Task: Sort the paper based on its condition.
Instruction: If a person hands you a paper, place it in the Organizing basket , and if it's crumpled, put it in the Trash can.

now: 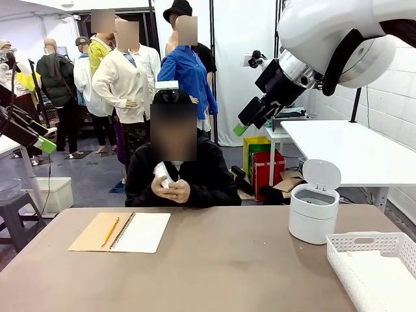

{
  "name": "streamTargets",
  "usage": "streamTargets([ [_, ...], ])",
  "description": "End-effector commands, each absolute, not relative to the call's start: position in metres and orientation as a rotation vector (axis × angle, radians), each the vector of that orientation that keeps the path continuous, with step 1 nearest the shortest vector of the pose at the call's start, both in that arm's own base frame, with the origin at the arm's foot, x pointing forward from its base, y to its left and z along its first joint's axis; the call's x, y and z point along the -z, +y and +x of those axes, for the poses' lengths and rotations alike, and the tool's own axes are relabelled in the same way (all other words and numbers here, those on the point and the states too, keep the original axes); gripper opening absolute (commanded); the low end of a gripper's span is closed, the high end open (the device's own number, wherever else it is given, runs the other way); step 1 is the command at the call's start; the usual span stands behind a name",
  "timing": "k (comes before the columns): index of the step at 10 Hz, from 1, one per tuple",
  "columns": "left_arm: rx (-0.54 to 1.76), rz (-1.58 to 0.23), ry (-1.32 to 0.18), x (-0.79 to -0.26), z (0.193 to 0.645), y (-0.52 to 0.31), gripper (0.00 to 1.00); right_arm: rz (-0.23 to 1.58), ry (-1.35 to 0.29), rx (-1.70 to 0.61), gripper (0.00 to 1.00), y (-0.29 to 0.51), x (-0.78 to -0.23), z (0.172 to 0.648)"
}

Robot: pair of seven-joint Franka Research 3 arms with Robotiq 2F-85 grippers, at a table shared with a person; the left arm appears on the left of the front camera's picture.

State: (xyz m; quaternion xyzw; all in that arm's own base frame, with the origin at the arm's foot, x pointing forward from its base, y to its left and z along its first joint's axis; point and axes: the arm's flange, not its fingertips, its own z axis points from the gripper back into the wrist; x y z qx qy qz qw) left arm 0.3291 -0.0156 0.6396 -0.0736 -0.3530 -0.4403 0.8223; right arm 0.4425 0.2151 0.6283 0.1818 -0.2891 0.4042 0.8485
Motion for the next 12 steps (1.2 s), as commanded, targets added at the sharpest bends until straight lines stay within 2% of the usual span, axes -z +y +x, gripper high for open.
streamTargets([
  [1, 0.937, -0.163, -0.753, -0.6395, 0.3293, -0.0146, 1.0, 0.383, -0.616, -0.848, 1.0, 0.2143, -0.6281, 0.4436],
  [12, 0.937, -0.163, -0.753, -0.6395, 0.3293, -0.0146, 1.0, 0.383, -0.616, -0.848, 1.0, 0.2143, -0.6281, 0.4436],
])
